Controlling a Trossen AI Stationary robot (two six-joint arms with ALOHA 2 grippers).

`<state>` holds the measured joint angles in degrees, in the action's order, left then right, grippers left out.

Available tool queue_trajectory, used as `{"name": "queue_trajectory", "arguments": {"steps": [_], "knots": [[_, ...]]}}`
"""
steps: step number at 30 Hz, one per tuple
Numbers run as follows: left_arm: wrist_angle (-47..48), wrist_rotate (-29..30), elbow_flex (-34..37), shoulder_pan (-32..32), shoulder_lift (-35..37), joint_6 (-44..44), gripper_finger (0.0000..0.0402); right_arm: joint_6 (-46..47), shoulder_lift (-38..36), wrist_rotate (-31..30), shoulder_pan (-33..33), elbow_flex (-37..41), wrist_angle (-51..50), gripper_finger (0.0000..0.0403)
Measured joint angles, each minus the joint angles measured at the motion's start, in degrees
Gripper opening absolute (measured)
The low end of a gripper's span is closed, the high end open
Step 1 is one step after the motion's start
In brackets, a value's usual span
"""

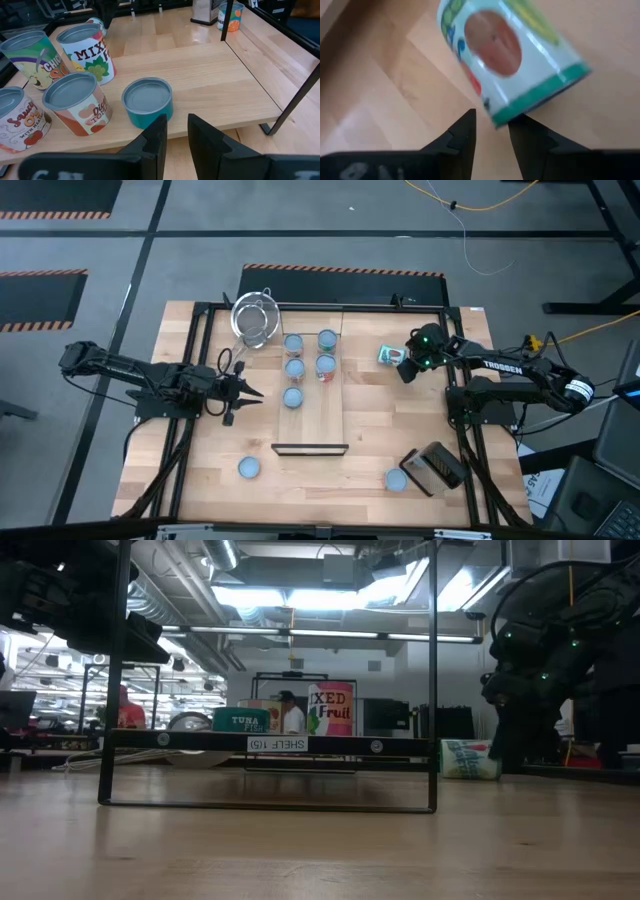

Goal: Pick and place cans onto a shelf
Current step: Put the canned mixed vegetables on the shelf

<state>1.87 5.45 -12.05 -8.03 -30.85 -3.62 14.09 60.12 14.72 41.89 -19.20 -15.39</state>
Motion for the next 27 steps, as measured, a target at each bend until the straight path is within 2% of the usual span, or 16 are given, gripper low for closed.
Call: {"name": "queue_trajectory", "arguments": {"steps": [9,18,27], "knots": [[0.0,0.0,0.0,0.02,0.0,0.0,0.007,-1.21,0.0,-0.76,0.0,0.0,2.87,0.0119],[0.0,0.0,0.0,0.0,0.0,0.0,0.007,-2.8,0.0,-4.61,0.0,0.0,4.01,0.0118],[0.0,0.0,0.0,0.02,0.0,0.01,0.007,-3.94,0.0,-4.61,-0.01,0.0,5.82,0.0077]]}}
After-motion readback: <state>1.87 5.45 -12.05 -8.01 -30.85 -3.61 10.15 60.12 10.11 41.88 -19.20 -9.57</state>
